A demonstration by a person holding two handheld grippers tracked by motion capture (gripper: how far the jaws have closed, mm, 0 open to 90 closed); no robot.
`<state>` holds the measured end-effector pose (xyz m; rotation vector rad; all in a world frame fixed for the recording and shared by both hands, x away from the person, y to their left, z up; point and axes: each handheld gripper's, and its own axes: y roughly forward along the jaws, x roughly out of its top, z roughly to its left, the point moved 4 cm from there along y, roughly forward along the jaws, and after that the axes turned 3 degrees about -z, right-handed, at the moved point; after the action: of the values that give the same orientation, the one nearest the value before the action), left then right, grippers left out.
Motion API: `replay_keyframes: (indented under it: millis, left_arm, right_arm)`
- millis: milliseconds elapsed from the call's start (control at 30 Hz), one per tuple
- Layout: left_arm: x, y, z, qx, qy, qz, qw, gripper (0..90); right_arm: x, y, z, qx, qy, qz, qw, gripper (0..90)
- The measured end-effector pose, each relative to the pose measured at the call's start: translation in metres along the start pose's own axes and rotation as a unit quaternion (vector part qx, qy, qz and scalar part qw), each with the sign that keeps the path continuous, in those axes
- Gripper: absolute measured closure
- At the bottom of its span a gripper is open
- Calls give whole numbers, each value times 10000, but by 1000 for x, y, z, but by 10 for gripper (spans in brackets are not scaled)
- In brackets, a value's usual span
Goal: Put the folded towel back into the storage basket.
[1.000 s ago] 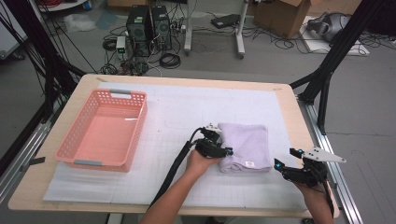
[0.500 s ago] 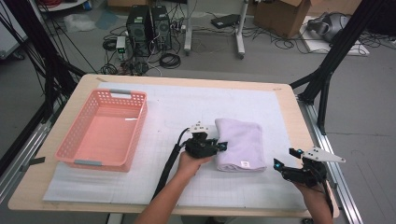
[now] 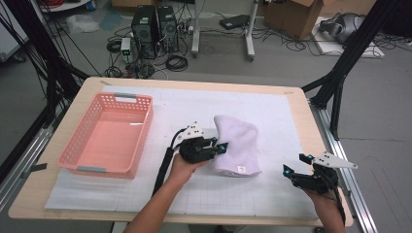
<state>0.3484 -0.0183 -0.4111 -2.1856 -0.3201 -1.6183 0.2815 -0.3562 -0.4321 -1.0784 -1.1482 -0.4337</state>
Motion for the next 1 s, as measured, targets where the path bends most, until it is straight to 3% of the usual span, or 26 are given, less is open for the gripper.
replay_keyframes:
  millis: [300, 1000]
  left_arm:
    - [23, -25, -4, -115, 478, -141, 9987, 731]
    - [52, -64, -3, -152, 882, -484, 9948, 730]
  right_arm:
    - [3, 0, 2, 18, 25, -37, 10000, 213]
    - [8, 4, 5, 71, 8, -107, 9999, 213]
